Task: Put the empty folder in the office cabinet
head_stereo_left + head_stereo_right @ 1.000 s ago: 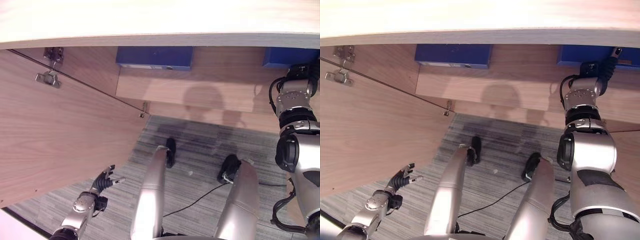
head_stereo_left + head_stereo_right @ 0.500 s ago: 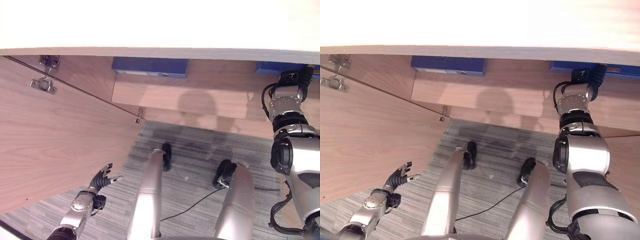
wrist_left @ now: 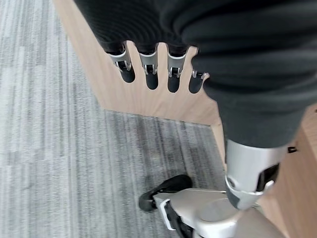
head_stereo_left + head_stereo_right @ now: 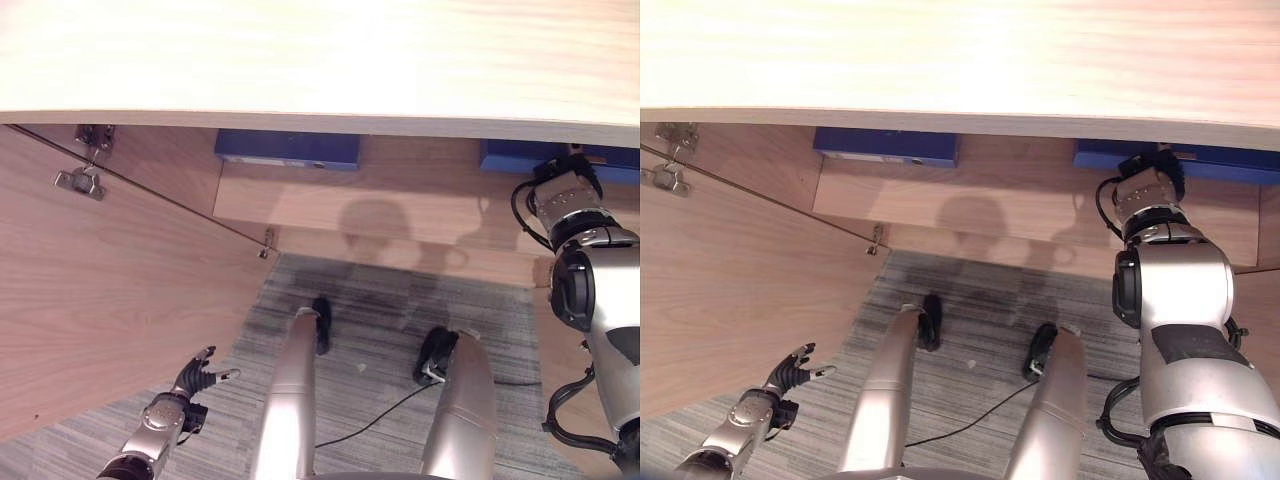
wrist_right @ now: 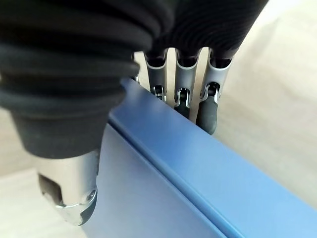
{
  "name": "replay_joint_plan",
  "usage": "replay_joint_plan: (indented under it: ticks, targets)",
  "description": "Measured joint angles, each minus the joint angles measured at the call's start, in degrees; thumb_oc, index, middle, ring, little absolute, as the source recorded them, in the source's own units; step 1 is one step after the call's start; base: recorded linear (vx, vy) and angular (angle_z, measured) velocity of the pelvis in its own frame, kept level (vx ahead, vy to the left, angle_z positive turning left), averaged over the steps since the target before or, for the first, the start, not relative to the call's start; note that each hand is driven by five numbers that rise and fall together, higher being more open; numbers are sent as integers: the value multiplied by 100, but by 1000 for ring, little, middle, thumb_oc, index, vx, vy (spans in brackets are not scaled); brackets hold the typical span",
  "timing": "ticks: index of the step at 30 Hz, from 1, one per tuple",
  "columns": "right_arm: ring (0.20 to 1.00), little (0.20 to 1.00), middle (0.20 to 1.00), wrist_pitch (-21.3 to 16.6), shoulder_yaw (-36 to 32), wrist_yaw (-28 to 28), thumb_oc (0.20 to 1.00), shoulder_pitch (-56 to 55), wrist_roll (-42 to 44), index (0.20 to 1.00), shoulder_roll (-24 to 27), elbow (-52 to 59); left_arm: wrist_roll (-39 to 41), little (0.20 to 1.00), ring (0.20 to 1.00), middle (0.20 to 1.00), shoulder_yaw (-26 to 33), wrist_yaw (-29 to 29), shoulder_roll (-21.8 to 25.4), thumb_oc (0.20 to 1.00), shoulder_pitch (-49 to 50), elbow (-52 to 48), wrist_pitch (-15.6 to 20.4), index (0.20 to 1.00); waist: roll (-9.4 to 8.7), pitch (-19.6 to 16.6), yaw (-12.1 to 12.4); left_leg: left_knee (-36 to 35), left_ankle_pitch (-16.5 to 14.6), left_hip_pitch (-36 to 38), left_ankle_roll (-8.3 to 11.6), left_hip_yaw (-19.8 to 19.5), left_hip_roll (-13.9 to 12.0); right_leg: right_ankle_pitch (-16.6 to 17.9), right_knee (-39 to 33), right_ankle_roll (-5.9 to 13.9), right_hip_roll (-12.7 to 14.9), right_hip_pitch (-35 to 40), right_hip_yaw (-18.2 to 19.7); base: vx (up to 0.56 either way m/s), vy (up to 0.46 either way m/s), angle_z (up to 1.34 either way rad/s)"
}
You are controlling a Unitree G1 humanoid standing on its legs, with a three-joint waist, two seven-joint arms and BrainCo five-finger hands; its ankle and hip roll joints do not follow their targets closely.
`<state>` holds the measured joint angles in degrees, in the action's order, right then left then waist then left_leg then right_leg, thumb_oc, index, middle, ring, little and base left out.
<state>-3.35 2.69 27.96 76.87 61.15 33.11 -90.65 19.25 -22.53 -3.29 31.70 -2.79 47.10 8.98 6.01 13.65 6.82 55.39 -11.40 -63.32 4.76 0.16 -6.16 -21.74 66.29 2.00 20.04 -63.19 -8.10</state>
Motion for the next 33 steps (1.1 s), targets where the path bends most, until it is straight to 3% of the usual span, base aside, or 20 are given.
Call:
replay_joint_plan:
  ticks: [11, 19, 23, 33]
  targets:
    - [1000, 1000, 1000, 96, -41, 153, 1000, -26, -220, 1000, -34, -2, 0, 1000, 1000, 1000, -21, -70, -155, 1000, -85, 139, 10, 1000, 3, -10, 11, -74, 17, 18, 27, -46, -19, -3, -62, -45, -65, 26, -47, 0, 0, 0]
    - [1000, 1000, 1000, 93, 65, 206, 1000, -25, -219, 1000, -71, 28, 2, 1000, 1000, 1000, -24, -78, -215, 1000, -167, 223, 15, 1000, 125, -149, 25, -106, 17, 14, 30, -42, -19, -8, -82, -52, -66, 21, -53, 0, 0, 0]
    - [1000, 1000, 1000, 342, 648, 124, 1000, 13, -447, 1000, -70, 55, 15, 1000, 1000, 1000, 20, -67, -218, 1000, -157, 241, 24, 1000, 132, -181, 29, -145, 33, 5, 68, -50, -21, -16, -71, -66, -74, -11, -60, 0, 0, 0]
    - [1000, 1000, 1000, 345, 663, -170, 1000, 33, -603, 1000, -25, 121, 58, 1000, 1000, 1000, 262, 187, -183, 1000, 224, 43, 28, 1000, 142, -174, 31, -283, 54, -33, 158, -63, -19, -5, -129, -54, -86, -112, -47, 0, 0, 0]
